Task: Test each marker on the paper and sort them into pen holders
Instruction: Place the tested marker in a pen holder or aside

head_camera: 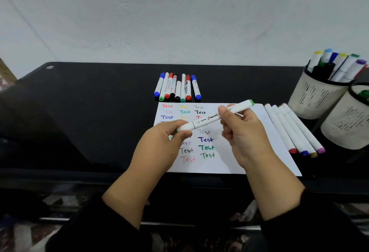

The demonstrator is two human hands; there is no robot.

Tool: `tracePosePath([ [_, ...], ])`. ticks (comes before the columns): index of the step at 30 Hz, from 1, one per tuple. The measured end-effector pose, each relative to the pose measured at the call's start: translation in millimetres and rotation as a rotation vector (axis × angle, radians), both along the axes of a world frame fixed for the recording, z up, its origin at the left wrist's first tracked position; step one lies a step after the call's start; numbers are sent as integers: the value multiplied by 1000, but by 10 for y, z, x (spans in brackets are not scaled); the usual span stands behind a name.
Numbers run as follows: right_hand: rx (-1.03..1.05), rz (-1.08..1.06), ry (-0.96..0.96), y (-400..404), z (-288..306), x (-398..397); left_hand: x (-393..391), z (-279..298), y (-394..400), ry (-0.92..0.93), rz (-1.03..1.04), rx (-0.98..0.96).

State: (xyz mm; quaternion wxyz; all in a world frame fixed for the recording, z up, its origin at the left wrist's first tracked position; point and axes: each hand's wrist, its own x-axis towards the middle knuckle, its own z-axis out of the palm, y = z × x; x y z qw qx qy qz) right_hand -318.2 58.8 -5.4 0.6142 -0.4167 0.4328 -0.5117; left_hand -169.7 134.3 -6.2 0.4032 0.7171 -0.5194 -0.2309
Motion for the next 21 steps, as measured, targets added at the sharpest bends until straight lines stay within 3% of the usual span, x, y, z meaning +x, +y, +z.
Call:
tracePosePath([
  [2, -31, -87, 22, -11, 9, -28, 31, 2, 15, -2, 13, 7],
  [6, -182, -194, 387, 18, -32, -64, 67, -4, 37, -30, 24, 44],
  [11, -628, -45, 879, 96, -131, 14, 62, 13, 50, -28, 22, 61],
  [14, -902, -98, 1129, 114, -127, 60, 33, 43, 70, -27, -5, 45],
  [17, -1128, -146, 1238, 82, -101, 25, 4, 69, 69, 14, -23, 34],
  [21, -1151, -124, 1313, 55, -7, -94, -49, 131, -9, 41, -123, 63],
])
